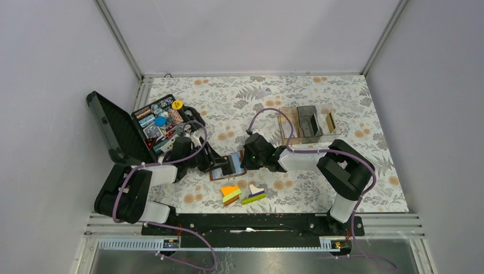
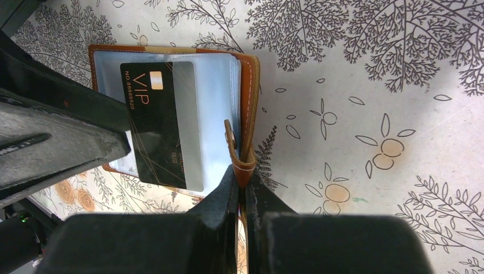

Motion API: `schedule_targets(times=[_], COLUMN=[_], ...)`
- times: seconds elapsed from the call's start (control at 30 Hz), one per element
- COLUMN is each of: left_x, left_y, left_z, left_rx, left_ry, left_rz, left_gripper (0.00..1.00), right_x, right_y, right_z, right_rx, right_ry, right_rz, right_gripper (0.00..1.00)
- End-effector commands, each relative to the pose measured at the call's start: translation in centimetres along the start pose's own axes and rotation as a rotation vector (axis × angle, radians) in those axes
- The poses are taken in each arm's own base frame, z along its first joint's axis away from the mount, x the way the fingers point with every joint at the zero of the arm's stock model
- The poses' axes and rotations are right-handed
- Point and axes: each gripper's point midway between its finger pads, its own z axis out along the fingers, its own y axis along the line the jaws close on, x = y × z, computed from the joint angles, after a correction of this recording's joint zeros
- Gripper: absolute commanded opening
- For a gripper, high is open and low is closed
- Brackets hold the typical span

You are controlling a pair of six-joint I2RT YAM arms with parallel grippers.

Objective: Put the credit cards into the card holder
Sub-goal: Insert the credit card into the card holder.

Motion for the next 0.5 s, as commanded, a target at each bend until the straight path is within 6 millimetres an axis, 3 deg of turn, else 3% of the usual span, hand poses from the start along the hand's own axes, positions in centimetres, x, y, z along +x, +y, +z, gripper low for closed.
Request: schedule_targets(times=[0.0, 0.2, 0.47], left_x=[0.3, 0.6, 1.4], left_y=[5.1, 5.6, 4.3], left_z=[-1.3, -1.7, -0.1], left_rx=[-0.273, -0.306, -0.247], left_ry=[-0.013, -0.005, 0.038], left_rz=[-0.009, 0.0, 0.0], left_gripper=[0.5, 0.52, 0.39], right_x=[0.5, 0.6, 0.7], right_y=[-2.1, -2.1, -1.7], right_z=[-0.8, -0.7, -0.9], right_rx=[0.096, 0.094, 0.076], right_ry=[0.016, 0.022, 0.029], right_rz=[-0.033, -0.033, -0.031], right_gripper=[0.0, 0.0, 0.0])
